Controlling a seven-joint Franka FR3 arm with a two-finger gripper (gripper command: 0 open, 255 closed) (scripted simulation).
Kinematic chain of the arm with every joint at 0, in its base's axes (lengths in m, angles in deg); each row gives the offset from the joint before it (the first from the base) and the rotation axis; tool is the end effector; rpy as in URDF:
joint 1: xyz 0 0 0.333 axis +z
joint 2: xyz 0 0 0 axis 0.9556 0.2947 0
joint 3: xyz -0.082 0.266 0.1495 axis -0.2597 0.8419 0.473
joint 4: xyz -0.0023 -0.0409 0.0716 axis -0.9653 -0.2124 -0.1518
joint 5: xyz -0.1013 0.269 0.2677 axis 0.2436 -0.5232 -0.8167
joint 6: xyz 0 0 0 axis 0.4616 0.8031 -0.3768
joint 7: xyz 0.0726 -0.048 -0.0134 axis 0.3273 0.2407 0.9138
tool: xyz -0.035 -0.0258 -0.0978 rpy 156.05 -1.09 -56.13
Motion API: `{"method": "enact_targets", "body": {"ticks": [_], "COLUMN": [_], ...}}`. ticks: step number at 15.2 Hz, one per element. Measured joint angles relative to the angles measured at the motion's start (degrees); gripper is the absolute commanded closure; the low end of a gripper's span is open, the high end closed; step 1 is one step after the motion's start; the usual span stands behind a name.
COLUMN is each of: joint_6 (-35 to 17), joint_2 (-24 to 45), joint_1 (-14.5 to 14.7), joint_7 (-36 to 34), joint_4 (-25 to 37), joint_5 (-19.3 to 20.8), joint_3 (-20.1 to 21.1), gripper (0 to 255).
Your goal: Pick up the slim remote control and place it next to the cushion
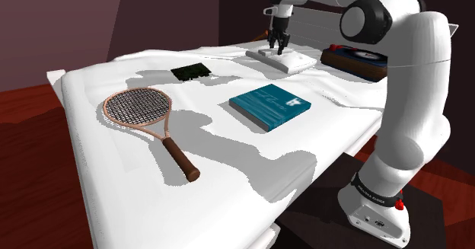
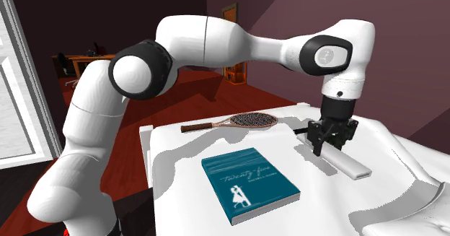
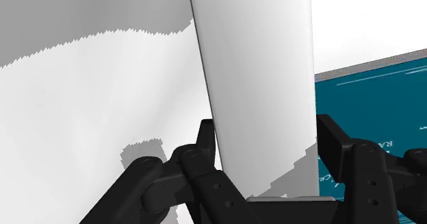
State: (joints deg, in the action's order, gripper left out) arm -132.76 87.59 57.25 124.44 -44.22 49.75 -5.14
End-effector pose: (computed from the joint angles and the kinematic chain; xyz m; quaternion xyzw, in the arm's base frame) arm 0.6133 -0.3072 0.5129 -0.8197 -0.5727 0.0065 0.0082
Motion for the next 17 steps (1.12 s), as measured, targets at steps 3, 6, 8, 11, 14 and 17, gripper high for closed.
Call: {"method": "enact_targets", "body": {"ticks": [3,6,8,11,14,17], "joint_6": [1.73,-0.04,-1.85,-4.07,-6.40,-8.50], "joint_2": [3.55,3.92,3.78,3.79,3.86,4.15], "joint_1": [-3.40,-4.09,-3.91,-3.73,-3.58,-3.44], "joint_7": [3.45,4.54,4.61,4.70,4.82,4.87], "joint_4": [5.14,3.69,1.74,-0.49,-2.76,-4.59], "joint_5": [-1.05,-1.22,-1.21,-1.24,-1.29,-1.39], "joint_3": [-0.65,-0.82,-0.79,-0.75,-0.71,-0.63], "gripper": [255,255,255,255,255,255]}}
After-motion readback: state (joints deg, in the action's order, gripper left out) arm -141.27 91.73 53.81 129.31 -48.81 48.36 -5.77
